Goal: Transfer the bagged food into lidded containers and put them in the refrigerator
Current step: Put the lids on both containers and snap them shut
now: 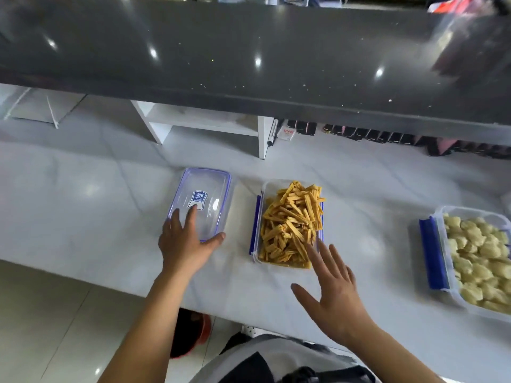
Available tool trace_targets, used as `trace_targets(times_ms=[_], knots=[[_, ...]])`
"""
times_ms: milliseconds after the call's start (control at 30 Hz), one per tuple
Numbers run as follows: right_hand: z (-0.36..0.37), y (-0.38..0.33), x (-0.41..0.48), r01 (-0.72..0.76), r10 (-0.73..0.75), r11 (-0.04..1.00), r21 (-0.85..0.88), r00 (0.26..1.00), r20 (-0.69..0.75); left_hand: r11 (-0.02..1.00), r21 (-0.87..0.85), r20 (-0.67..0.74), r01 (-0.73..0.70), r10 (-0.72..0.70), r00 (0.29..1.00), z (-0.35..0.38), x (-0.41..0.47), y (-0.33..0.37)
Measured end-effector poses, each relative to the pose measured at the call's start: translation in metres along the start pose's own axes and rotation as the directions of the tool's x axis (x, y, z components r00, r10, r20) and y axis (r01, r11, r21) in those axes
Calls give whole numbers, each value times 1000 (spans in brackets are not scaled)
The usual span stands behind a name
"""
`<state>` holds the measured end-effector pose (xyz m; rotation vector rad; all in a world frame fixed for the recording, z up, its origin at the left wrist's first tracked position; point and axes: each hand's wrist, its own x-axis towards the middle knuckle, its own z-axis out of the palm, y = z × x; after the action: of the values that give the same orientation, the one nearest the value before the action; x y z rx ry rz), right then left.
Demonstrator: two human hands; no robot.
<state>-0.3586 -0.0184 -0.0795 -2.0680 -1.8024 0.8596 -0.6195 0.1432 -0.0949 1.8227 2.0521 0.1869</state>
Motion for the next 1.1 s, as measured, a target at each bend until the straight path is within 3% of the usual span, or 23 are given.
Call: trace_targets(times_ms=[100,333,567,667,767,833,900,967,1033,1100], knots=[[9,5,-12,-21,38,974,-227,997,71,996,83,107,37,-45,993,1,27,0],[17,5,-18,-69,103,948,-310,990,95,978,207,153,-15,-17,988,11,54,1],[31,6,-17,-109,111,976,-189,994,-1,991,125,61,-57,50,997,11,56,-6],[29,-2,-19,-104,106,994,23,987,-123,995,35,32,-98,97,995,0,50,-2],[14,-18,-24,-88,184,956,280,924,-336,978,-64,-2,-197,197,980,-20,33,15],[-4,-36,-26,-85,323,844,530,870,-374,931,-140,-32,-337,336,941,-34,15,31],[-25,-55,-29,-48,458,605,795,837,-299,843,-230,-35,-486,491,870,-44,-8,50],[-44,-70,-35,20,518,353,935,829,-213,744,-366,-3,-559,600,800,-42,-36,71],[-60,-85,-45,90,529,242,966,823,-209,644,-472,19,-602,690,723,-34,-64,89],[-73,-95,-56,160,545,223,961,797,-260,553,-520,36,-650,775,631,-22,-88,103]])
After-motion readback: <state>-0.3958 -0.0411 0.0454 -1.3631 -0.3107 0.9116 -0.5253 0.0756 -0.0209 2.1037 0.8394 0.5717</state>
